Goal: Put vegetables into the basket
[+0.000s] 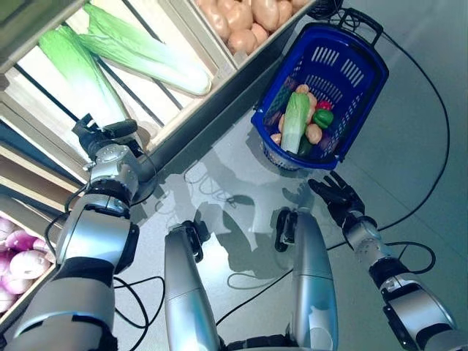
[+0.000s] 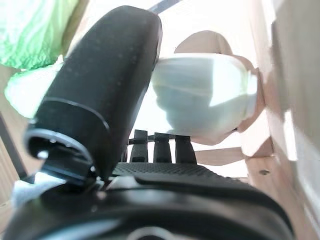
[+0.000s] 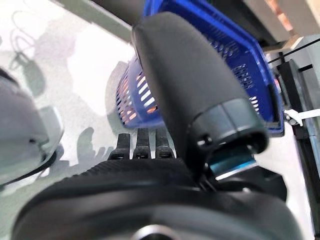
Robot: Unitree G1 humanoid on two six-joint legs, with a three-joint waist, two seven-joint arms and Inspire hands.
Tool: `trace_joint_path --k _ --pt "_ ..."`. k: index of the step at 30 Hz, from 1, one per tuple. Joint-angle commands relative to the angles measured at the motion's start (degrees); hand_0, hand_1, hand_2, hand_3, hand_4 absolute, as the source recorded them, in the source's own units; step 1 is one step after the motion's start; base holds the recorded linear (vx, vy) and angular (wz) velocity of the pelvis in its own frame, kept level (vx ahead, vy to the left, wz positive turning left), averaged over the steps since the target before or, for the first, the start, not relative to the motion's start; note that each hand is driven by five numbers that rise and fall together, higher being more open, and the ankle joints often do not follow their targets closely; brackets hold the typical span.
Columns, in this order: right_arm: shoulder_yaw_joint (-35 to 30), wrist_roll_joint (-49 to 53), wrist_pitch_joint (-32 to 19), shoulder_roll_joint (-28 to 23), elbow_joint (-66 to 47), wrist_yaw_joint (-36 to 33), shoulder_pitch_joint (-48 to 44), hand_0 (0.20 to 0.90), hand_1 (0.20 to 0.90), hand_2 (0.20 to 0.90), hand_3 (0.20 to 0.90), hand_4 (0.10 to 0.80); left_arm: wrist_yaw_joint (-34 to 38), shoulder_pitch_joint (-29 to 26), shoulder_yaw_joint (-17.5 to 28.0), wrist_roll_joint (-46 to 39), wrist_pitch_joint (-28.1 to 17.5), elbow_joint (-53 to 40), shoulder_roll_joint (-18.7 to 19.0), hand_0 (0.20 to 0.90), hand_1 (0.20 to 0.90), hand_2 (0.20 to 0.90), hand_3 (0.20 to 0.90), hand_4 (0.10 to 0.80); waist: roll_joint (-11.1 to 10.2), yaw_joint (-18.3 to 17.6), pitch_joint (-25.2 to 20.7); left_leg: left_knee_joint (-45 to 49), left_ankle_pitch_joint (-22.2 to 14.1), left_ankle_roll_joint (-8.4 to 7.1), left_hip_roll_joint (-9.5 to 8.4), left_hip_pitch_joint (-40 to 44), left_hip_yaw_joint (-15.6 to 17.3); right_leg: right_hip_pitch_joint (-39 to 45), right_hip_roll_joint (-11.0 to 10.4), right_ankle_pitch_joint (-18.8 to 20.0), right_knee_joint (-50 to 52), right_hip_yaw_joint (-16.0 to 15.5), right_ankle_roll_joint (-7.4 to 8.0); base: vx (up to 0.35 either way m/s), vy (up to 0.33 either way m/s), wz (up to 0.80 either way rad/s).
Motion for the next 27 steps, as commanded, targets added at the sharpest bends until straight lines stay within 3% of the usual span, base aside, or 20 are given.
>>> trace_joint_path --k 1,8,15,16,18,27 --pt "-3.90 3.97 -3.96 -2.65 -1.65 1.03 -0.38 0.900 0.900 0.900 0.900 0.800 -1.06 0.60 -1.72 0.83 -2.62 0.39 3.38 0.300 0.300 0.300 0.300 0.400 1.09 -0.70 -2.17 2.38 -10.48 1.26 1.43 6.10 3.02 7.95 -2.20 -3.31 -3.52 -0.32 0.83 0.000 0.000 0.00" --pt "-4.88 4.15 -4.82 -2.62 -1.55 1.21 1.16 0.900 0.900 0.900 0.900 0.800 -1.16 4.35 0.41 1.73 -4.92 0.39 5.32 0.300 0.300 0.300 0.300 0.400 1.89 -0.74 -4.60 -4.52 -8.83 1.25 1.81 13.99 4.89 15.15 -1.83 -3.22 -8.51 -0.83 0.53 0.025 0.001 -0.02" --pt "-5.10 2.19 -6.70 -0.99 -4.19 1.59 4.52 0.900 0.900 0.900 0.900 0.800 -2.53 10.24 3.35 2.50 -7.02 -2.97 6.04 0.300 0.300 0.300 0.300 0.400 2.61 -0.48 -8.30 -12.18 -6.85 1.62 1.11 22.72 6.68 23.04 -1.64 -2.38 -14.23 -1.93 -0.09 0.058 -0.014 -0.03" --pt "-5.33 0.82 -7.16 -0.49 -5.27 0.80 5.80 0.900 0.900 0.900 0.900 0.800 -2.74 12.24 4.52 2.41 -8.06 -4.32 5.90 0.300 0.300 0.300 0.300 0.400 2.84 -0.30 -9.49 -15.78 -4.21 2.15 0.87 24.59 7.49 25.01 -1.53 -0.28 -17.26 -2.47 -0.65 0.010 -0.048 0.08" --pt "-5.37 0.16 -7.59 -0.26 -5.93 0.97 6.65 0.900 0.900 0.900 0.900 0.800 -2.95 13.71 5.33 2.63 -8.82 -5.30 5.76 0.300 0.300 0.300 0.300 0.400 2.95 -0.12 -10.36 -17.84 -3.49 2.23 0.70 26.40 7.78 26.83 -1.53 0.13 -18.87 -2.85 -0.68 0.027 -0.055 0.09" --pt "-5.61 -5.24 -16.08 4.45 -16.74 -5.26 14.97 0.900 0.900 0.900 0.900 0.800 1.46 29.47 11.09 7.16 -15.38 -18.41 -2.72 0.300 0.300 0.300 0.300 0.400 3.29 1.90 -16.21 -31.37 0.92 2.23 -1.72 38.67 7.58 41.10 -0.09 3.56 -33.30 -6.09 -0.66 0.087 -0.060 0.04"
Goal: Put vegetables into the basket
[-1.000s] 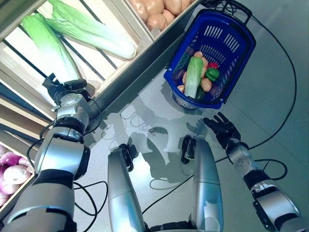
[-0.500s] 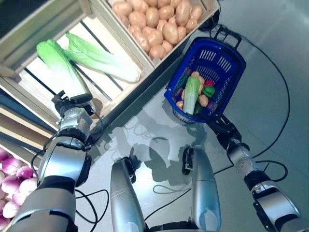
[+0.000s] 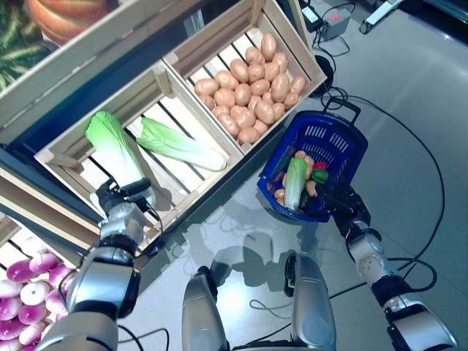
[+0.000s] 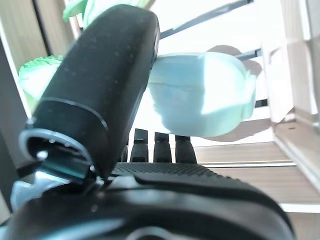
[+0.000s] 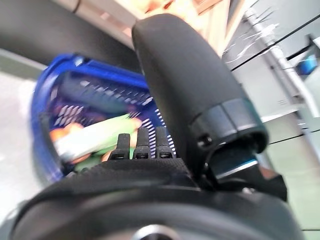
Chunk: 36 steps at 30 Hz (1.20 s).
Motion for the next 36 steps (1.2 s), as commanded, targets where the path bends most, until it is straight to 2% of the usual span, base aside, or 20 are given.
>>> trace_joint_path --k 1,6,9,14,18,24,29,36 --pt "-1.60 -4.67 -9.95 3.35 -6.03 -2.61 3.94 0.900 0.900 0.900 0.900 0.800 4.76 4.25 0.39 8.40 -14.16 -8.42 1.82 0.300 0.300 0.300 0.300 0.400 -0.77 0.98 -11.66 -1.97 -3.23 4.71 -2.75 4.34 0.71 9.50 -0.99 4.90 -12.02 0.55 -1.18 0.116 -0.059 0.04" --pt "-1.78 -5.90 -6.90 5.16 -11.91 1.57 6.80 0.900 0.900 0.900 0.900 0.800 6.57 8.99 -1.38 16.29 -16.55 -18.77 -1.53 0.300 0.300 0.300 0.300 0.400 -0.85 2.05 -13.88 -7.99 -0.62 4.62 -3.11 9.38 1.22 15.05 -0.13 7.40 -18.98 -1.29 -0.76 0.085 -0.056 0.05" --pt "-2.42 -4.80 -1.40 5.60 -15.18 10.57 8.25 0.900 0.900 0.900 0.900 0.800 6.46 12.49 -3.42 22.29 -18.19 -26.95 -3.77 0.300 0.300 0.300 0.300 0.400 -1.23 3.01 -15.29 -13.25 1.65 4.28 -3.60 13.48 1.89 19.93 0.89 9.60 -25.66 -2.91 -0.17 0.078 -0.090 -0.02" --pt "-2.96 -5.23 3.13 4.69 -15.78 16.26 7.91 0.900 0.900 0.900 0.900 0.800 3.06 14.15 -5.15 25.55 -18.45 -32.91 -3.96 0.300 0.300 0.300 0.300 0.400 -1.72 3.81 -16.54 -18.01 3.33 3.92 -4.11 17.30 2.68 24.43 1.70 11.48 -31.61 -4.30 0.41 0.061 -0.062 0.00" --pt "-2.81 -5.33 8.24 2.99 -16.49 22.19 6.14 0.900 0.900 0.900 0.900 0.800 -2.66 16.06 -7.37 30.19 -17.66 -40.33 -3.83 0.300 0.300 0.300 0.300 0.400 -2.31 5.01 -18.35 -24.59 5.96 3.66 -4.99 21.14 2.72 28.59 2.98 14.45 -38.23 -5.47 1.34 0.056 -0.064 -0.01" --pt "-2.68 -4.62 11.75 -0.08 -16.63 22.87 2.28 0.900 0.900 0.900 0.900 0.800 -8.62 15.70 -9.90 34.94 -17.61 -45.76 -2.32 0.300 0.300 0.300 0.300 0.400 -2.65 6.35 -20.46 -33.62 9.19 3.17 -5.68 24.86 2.46 32.12 4.05 18.35 -45.80 -6.76 2.54 0.021 -0.044 0.05" --pt "-2.76 -2.20 12.31 -1.28 -16.38 23.15 0.10 0.900 0.900 0.900 0.900 0.800 -12.14 14.77 -11.90 37.14 -17.27 -48.06 -1.43 0.300 0.300 0.300 0.300 0.400 -2.55 6.68 -21.36 -38.28 10.77 2.88 -5.92 26.75 2.58 33.65 4.50 20.87 -50.13 -7.18 3.25 0.005 -0.012 0.00" --pt "-2.81 1.47 12.08 -1.11 -16.94 23.83 -3.13 0.900 0.900 0.900 0.900 0.800 -16.69 12.87 -15.26 39.54 -17.06 -50.31 -0.43 0.300 0.300 0.300 0.300 0.400 -2.29 6.61 -22.31 -39.43 10.15 3.27 -6.28 27.09 2.62 33.75 5.06 21.35 -51.40 -6.91 3.26 -0.001 -0.002 0.00"
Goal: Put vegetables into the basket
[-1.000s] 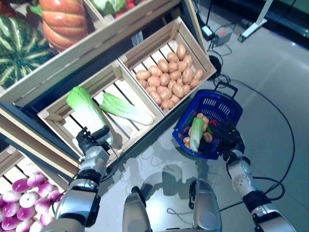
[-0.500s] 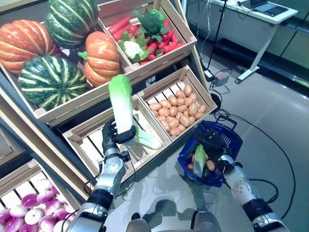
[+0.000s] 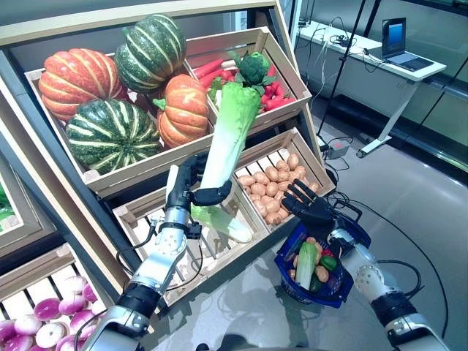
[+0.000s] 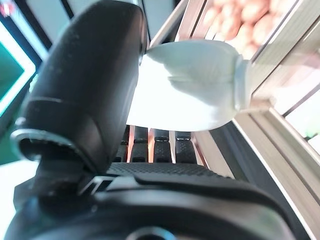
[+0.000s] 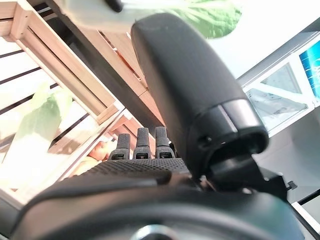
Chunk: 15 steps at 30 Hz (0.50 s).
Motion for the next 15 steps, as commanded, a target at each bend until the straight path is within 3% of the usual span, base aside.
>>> trace_joint_path --k 1,15 --pt "-2.26 5.32 -3.50 -1.06 -4.16 4.76 -8.61 0.900 0.900 0.900 0.900 0.800 -2.12 -8.83 -2.03 2.26 -8.27 -5.86 2.54 0.300 0.300 0.300 0.300 0.400 -0.41 1.04 -3.70 0.07 -3.53 1.27 -1.40 -0.82 -0.99 -0.31 0.27 0.01 0.52 -1.29 -2.60 0.000 0.000 0.00" --pt "-2.94 10.29 -2.77 -0.15 -6.13 4.62 -13.65 0.900 0.900 0.900 0.900 0.800 -8.31 -9.39 -7.96 6.20 -8.60 -7.51 2.80 0.300 0.300 0.300 0.300 0.400 -0.29 1.15 -4.20 0.07 -4.67 1.55 -1.48 0.06 -1.03 0.48 0.85 -1.08 0.51 -0.21 -2.78 0.002 0.001 0.00"
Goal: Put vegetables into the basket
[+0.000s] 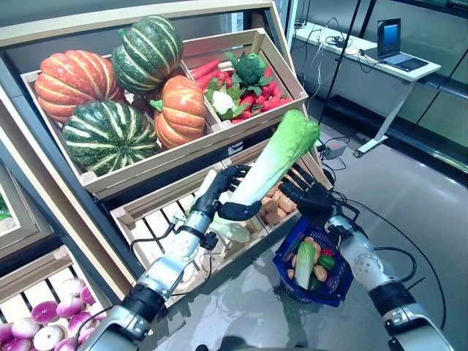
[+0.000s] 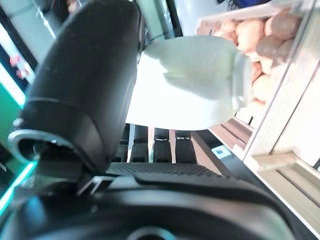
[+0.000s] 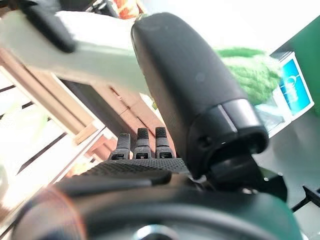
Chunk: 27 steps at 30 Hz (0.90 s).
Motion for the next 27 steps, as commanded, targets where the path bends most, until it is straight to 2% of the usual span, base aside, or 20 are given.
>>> trace_joint_path --k 1,9,15,20,27 --pt "-2.99 6.87 -2.28 0.12 -3.27 4.07 -10.02 0.900 0.900 0.900 0.900 0.800 -0.35 -9.73 -1.70 1.73 -9.17 -2.87 0.93 0.300 0.300 0.300 0.300 0.400 -0.06 1.35 -4.01 0.08 -4.77 1.59 -1.47 -0.03 -1.27 0.55 0.83 -1.33 0.53 -0.38 -2.74 0.000 0.000 0.00" --pt "-2.46 11.28 -1.60 1.60 -1.53 5.56 -11.85 0.900 0.900 0.900 0.900 0.800 -2.67 -10.22 -4.82 2.02 -8.69 -4.73 0.68 0.300 0.300 0.300 0.300 0.400 -0.01 1.66 -4.17 0.08 -5.05 1.59 -1.53 0.47 -1.41 1.25 0.75 -1.52 0.40 -0.07 -2.53 0.000 0.000 0.00" --pt "-2.09 10.37 -0.79 1.77 -1.27 5.02 -12.89 0.900 0.900 0.900 0.900 0.800 -3.76 -10.45 -6.37 3.12 -9.98 -5.35 1.25 0.300 0.300 0.300 0.300 0.400 -0.06 1.71 -4.28 0.08 -5.09 1.50 -1.57 0.41 -1.69 1.15 0.64 -1.61 0.54 -0.01 -2.44 0.000 0.000 0.00" --pt "-0.90 7.30 -0.09 1.44 1.49 2.11 -13.47 0.900 0.900 0.900 0.900 0.800 -5.45 -11.78 -7.66 3.01 -11.08 -7.69 1.59 0.300 0.300 0.300 0.300 0.400 -0.11 1.69 -4.24 0.08 -5.15 1.52 -1.56 0.47 -1.76 1.09 0.57 -1.55 0.51 0.23 -2.36 0.000 0.000 0.00" --pt "-0.17 7.80 -3.17 1.80 4.81 -2.08 -14.49 0.900 0.900 0.900 0.900 0.800 -9.77 -12.97 -9.67 1.20 -9.73 -12.17 1.46 0.300 0.300 0.300 0.300 0.400 0.05 1.70 -4.16 0.08 -5.17 1.48 -1.55 0.51 -1.88 1.16 0.43 -1.39 0.48 0.26 -2.16 0.000 0.000 0.00"
